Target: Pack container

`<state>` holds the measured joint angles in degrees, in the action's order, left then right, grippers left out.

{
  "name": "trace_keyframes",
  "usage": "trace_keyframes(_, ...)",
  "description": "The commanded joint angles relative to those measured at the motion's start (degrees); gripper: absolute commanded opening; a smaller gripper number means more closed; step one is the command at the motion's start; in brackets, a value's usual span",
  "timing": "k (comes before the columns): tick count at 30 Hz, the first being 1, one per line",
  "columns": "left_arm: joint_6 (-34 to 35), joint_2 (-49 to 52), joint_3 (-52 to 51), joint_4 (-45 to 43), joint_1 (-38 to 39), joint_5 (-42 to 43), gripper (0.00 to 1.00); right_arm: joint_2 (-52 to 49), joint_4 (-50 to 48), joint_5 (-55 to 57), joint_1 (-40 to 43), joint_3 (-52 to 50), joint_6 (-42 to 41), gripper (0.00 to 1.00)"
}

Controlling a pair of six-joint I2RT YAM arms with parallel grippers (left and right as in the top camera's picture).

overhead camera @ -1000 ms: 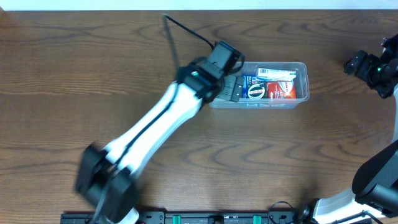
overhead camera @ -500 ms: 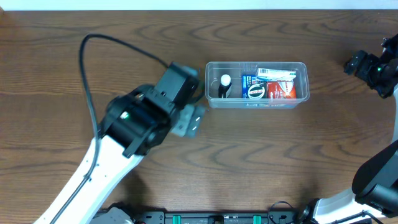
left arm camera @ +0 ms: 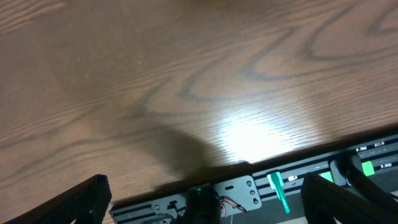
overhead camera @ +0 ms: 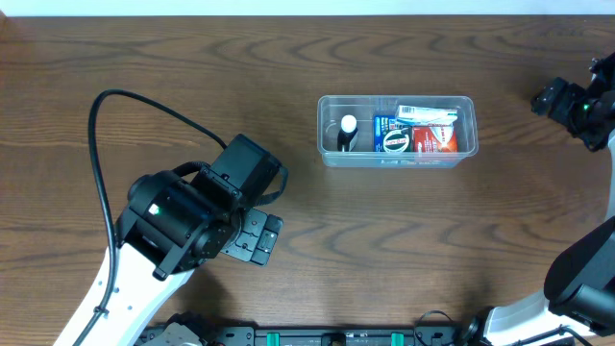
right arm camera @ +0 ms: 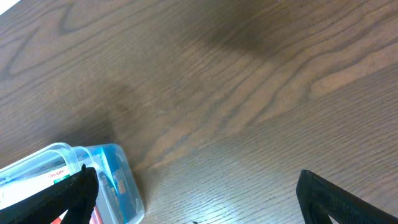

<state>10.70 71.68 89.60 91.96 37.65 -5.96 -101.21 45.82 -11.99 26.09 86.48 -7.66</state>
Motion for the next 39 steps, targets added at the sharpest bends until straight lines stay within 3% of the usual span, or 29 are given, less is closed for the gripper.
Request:
trace_keyframes(1, 0.90, -1.84, -0.59, -2.99, -0.81, -2.45, 0.98, 0.48, 0.09, -0.22, 0.15, 0.44, -0.61, 0.99)
trace_keyframes(7, 0.72, -10.08, -7.67, -21.16, -9.77, -3.89, 0.98, 0.48, 0.07, -0.22, 0.15, 0.44, -0.61, 0.99)
trace_keyframes(13, 0.70, -24.46, -26.99, -47.91, -23.02, -2.97, 0.98, 0.48, 0.09, -0.22, 0.15, 0.44, -0.61, 0.99)
trace_keyframes(18, 0.17, -37.59, -43.87, -63.84, -28.52, 0.24, 0.98, 0.48, 0.09, -0.24, 0.15, 0.44, -0.61, 0.99)
trace_keyframes(31, -0.13, -64.13, -72.26, -85.61, -36.96, 5.25, 0.98, 0.48, 0.09, -0.24, 0.15, 0.44, -0.61, 0.99)
trace_keyframes(39, 0.07, -71.49, -83.73, -97.90, -40.54, 9.20, 0.98, 0.48, 0.09, -0.24, 0.15, 0.44, -0.61, 0.99)
